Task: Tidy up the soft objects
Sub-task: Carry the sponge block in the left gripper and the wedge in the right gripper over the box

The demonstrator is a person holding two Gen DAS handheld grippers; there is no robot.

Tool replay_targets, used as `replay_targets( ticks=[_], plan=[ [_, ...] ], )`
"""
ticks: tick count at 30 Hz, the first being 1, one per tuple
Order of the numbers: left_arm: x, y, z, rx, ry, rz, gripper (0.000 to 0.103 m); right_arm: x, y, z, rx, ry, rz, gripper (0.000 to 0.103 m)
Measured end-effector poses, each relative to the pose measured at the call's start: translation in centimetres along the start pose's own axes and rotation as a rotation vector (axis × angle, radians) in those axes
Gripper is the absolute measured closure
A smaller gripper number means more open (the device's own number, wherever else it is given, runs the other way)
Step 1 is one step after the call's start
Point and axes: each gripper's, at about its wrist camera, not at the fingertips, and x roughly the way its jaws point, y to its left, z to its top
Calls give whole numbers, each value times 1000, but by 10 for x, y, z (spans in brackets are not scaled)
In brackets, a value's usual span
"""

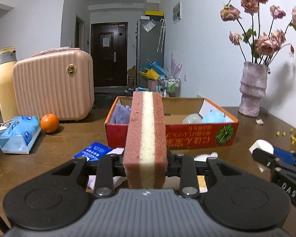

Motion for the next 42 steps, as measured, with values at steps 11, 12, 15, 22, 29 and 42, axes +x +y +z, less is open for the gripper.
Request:
replay_targets(
  ticks=[11,12,15,22,29,42],
  plan=[
    [14,-8,20,-44,-29,-11,71,22,-4,15,29,-65,-9,77],
    [16,-8,22,-49,-32,-12,71,25,-5,17,33,-68,-9,77],
    [22,-10,29,-58,-42,-12,71,34,-6,20,39,-73,-8,77],
    [41,-8,42,-86,-50,-5,71,55,-9,31,51,-93,3,77],
    [63,-7,51,-101,-45,-1,71,78,-11,38,47,-101,11,77],
    [97,-13,66,-97,-53,-4,71,114,-16,47,35,-99,15,77]
  ],
)
